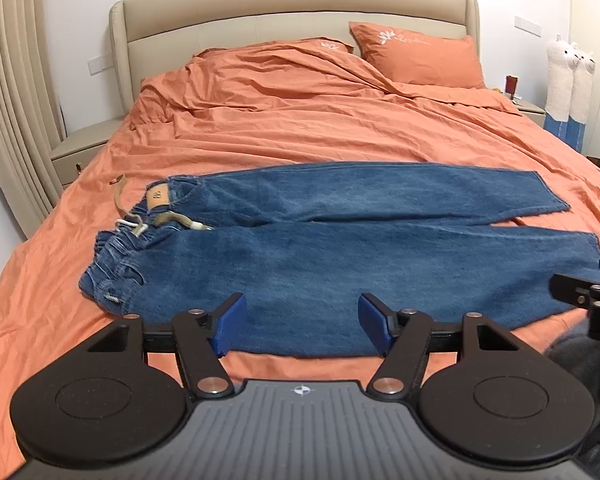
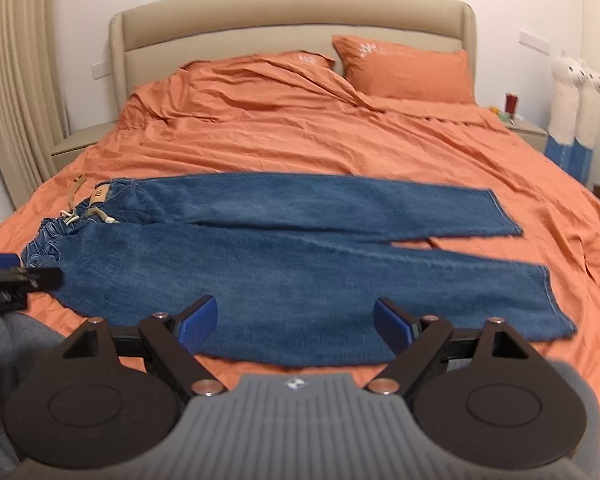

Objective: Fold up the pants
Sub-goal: 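Move the left gripper to the jeans waistband and close on it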

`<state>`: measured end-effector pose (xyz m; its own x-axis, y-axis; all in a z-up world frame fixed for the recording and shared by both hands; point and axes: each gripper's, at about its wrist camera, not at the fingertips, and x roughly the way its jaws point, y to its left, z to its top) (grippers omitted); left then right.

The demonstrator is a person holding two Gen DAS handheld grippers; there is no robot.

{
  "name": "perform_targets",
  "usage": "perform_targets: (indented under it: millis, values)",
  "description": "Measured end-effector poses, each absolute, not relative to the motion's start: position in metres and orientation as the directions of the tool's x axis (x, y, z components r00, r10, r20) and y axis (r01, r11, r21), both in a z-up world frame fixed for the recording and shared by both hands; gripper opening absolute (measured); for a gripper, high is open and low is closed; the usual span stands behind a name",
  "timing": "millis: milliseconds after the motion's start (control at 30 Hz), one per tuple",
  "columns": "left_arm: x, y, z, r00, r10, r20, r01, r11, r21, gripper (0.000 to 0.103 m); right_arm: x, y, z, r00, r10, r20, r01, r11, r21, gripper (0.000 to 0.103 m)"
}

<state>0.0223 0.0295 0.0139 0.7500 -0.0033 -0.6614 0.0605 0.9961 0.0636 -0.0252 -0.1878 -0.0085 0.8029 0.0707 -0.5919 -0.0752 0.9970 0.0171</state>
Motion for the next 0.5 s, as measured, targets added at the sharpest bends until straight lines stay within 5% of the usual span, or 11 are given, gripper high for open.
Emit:
perform_targets:
  millis: [167,400,500]
  values:
    - [0.063,0.074,0.001,0.722,-0.036,-0.691,0.07,0.997,0.021,0.055,0.011,-0.194,-0.029,0.821,0.132,-0.555,-0.148,0.989,0.016,0.081]
    - [0.13,0.165,-0.022,0.713,0.025,-0.701,-0.006,1.0,0.029,0.056,0.091,-0.199,-0.074,0.779,0.198,-0.595,-0.176,0.98,0.096,0.057]
    - [0.158,0.207,-0.035,0.706,0.07,-0.704,-0.056,0.998,0.043,0.066,0.123,-0.202,-0.094,0.757,0.236,-0.609,-0.157,0.971,0.181,0.054]
